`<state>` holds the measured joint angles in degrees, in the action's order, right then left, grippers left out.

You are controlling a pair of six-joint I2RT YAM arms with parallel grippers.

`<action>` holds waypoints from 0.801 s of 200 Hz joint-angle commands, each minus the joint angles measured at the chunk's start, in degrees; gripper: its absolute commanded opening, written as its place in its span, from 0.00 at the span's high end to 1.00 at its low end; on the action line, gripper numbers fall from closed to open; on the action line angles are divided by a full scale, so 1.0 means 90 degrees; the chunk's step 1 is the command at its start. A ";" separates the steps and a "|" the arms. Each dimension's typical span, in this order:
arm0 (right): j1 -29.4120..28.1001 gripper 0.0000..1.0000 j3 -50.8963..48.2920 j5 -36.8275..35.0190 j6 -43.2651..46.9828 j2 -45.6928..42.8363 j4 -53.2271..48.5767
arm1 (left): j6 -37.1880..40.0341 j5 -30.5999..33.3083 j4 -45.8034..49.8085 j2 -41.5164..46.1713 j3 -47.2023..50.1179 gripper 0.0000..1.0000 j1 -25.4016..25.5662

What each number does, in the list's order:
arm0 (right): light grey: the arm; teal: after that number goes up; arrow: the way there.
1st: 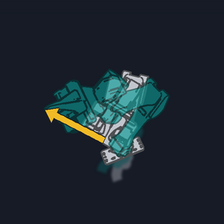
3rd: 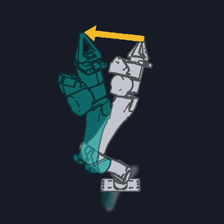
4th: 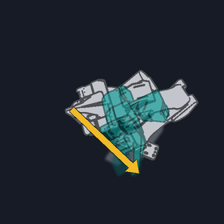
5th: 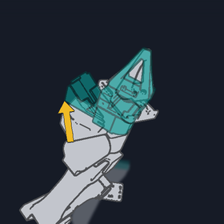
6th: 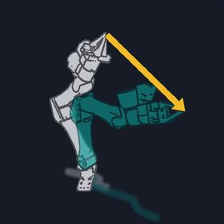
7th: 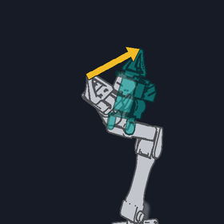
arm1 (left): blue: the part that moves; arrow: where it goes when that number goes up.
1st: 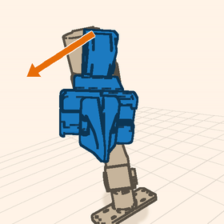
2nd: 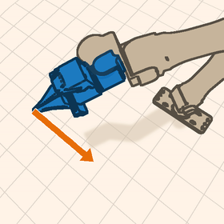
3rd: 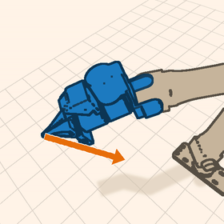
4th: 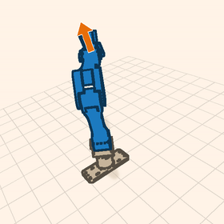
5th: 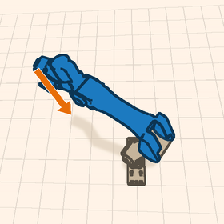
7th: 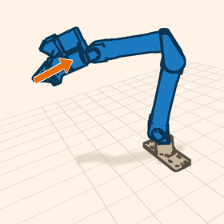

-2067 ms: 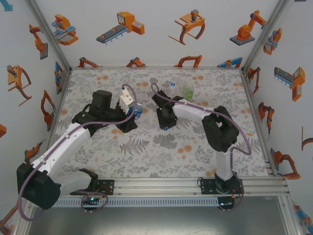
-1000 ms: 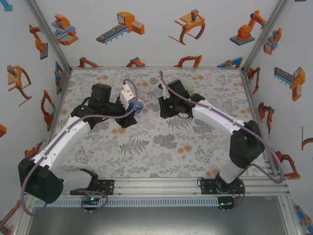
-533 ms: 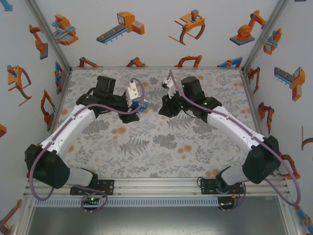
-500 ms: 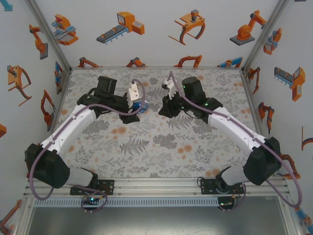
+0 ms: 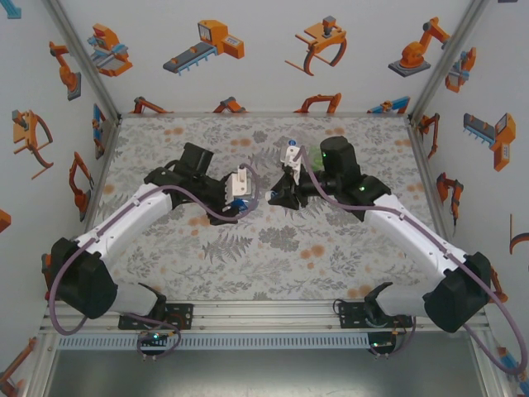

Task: Screw on the bottle caps

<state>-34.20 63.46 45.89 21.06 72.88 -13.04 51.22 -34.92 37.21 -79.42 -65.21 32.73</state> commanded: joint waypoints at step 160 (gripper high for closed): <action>-0.0320 1.00 0.0697 0.0536 0.0999 0.0275 -0.0667 | 0.0409 0.0318 0.0200 -0.0018 0.0038 1.00 0.0414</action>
<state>-36.25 66.96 49.30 26.46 74.22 -16.19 53.43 -30.92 37.95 -79.37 -65.12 35.73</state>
